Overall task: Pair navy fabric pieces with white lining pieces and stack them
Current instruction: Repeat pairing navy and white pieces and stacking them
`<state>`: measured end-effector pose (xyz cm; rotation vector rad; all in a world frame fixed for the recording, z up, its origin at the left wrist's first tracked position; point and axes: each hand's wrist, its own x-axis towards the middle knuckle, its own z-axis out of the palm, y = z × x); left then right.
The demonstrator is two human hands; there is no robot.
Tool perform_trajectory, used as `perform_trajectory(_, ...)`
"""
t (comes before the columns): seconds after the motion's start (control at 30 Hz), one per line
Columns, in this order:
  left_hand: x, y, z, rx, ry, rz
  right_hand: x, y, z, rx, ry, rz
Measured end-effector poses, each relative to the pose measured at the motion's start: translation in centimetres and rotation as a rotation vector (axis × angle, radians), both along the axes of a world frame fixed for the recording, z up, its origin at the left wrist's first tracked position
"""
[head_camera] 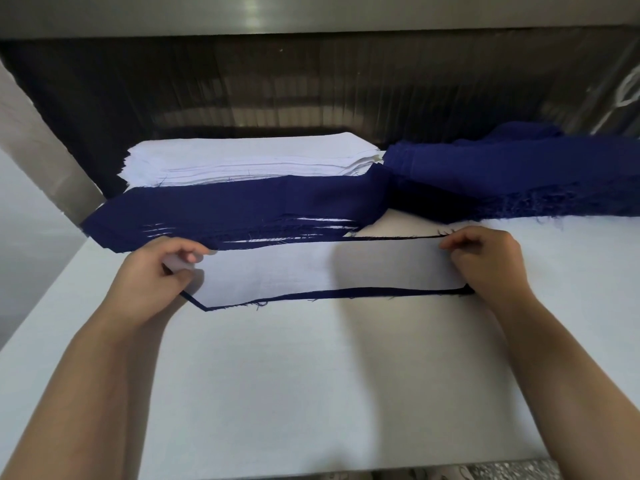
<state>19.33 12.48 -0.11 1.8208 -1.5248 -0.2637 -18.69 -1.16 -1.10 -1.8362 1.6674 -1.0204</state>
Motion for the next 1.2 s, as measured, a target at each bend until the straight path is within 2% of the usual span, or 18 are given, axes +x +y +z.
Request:
perform_trajectory(0.8, -0.07, 0.00, 0.01, 0.003, -0.008, 0.012, 0.00, 0.17, 0.05, -0.004, 0.051, 0.008)
perform_trajectory(0.9, 0.02, -0.07, 0.11, -0.009, -0.088, 0.047, -0.16, 0.07, -0.03, -0.007, 0.104, 0.002)
perform_trajectory(1.03, 0.48, -0.17, -0.15, -0.001, -0.220, 0.101, 0.01, 0.05, -0.09, -0.034, 0.270, -0.078)
perform_trajectory(1.13, 0.46, -0.22, 0.00, -0.005, -0.207, 0.047, 0.12, 0.39, 0.06, -0.084, 0.327, -0.072)
perform_trajectory(1.2, 0.19, -0.16, 0.06, -0.008, -0.136, 0.018, 0.18, 0.55, 0.08, -0.081, 0.370, -0.010)
